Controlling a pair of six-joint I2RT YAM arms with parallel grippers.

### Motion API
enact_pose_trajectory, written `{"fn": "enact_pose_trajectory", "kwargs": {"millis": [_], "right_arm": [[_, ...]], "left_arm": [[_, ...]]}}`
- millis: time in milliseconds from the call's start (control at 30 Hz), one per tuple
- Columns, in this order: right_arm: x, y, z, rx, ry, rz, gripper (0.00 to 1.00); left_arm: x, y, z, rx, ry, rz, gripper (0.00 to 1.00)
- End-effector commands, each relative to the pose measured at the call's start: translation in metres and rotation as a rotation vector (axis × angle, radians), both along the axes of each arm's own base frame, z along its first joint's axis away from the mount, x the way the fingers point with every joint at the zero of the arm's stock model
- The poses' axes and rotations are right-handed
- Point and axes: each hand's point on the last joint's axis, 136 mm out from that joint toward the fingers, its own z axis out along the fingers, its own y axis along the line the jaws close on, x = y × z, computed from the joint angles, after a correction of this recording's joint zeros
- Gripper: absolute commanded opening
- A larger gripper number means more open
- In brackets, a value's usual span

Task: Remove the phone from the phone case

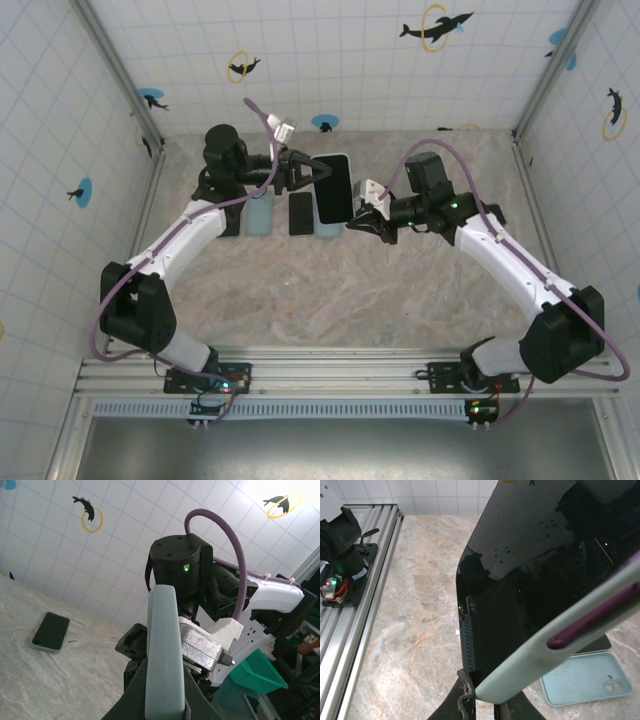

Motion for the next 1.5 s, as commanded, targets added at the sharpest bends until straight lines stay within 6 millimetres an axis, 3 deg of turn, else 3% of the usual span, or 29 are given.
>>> {"fn": "enact_pose_trajectory", "kwargs": {"millis": [0, 533, 800, 1100, 1267, 1467], "right_arm": [[0.038, 0.002, 0.052, 0.132, -0.289, -0.120, 0.12], [0.040, -0.011, 0.068, 0.180, -0.403, -0.204, 0.13], [0.020, -0.004, 0.080, 0.303, -0.283, -0.147, 0.25], [-0.002, -0.003, 0.079, 0.434, -0.147, -0.121, 0.36], [-0.002, -0.006, 0.076, 0.466, -0.055, -0.139, 0.37], [0.014, -0.021, 0.092, 0.684, 0.168, -0.259, 0.36]], "left_arm": [[-0.054, -0.010, 0.004, 0.042, 0.104, -0.216, 0.00], [-0.045, -0.014, -0.005, 0.056, 0.133, -0.222, 0.00], [-0.018, -0.019, 0.000, 0.035, 0.121, -0.090, 0.00], [-0.003, -0.020, -0.003, 0.033, 0.158, -0.018, 0.00], [0.007, -0.021, 0.002, 0.020, 0.206, 0.036, 0.00], [0.027, -0.019, 0.005, -0.043, 0.344, 0.169, 0.00]]}}
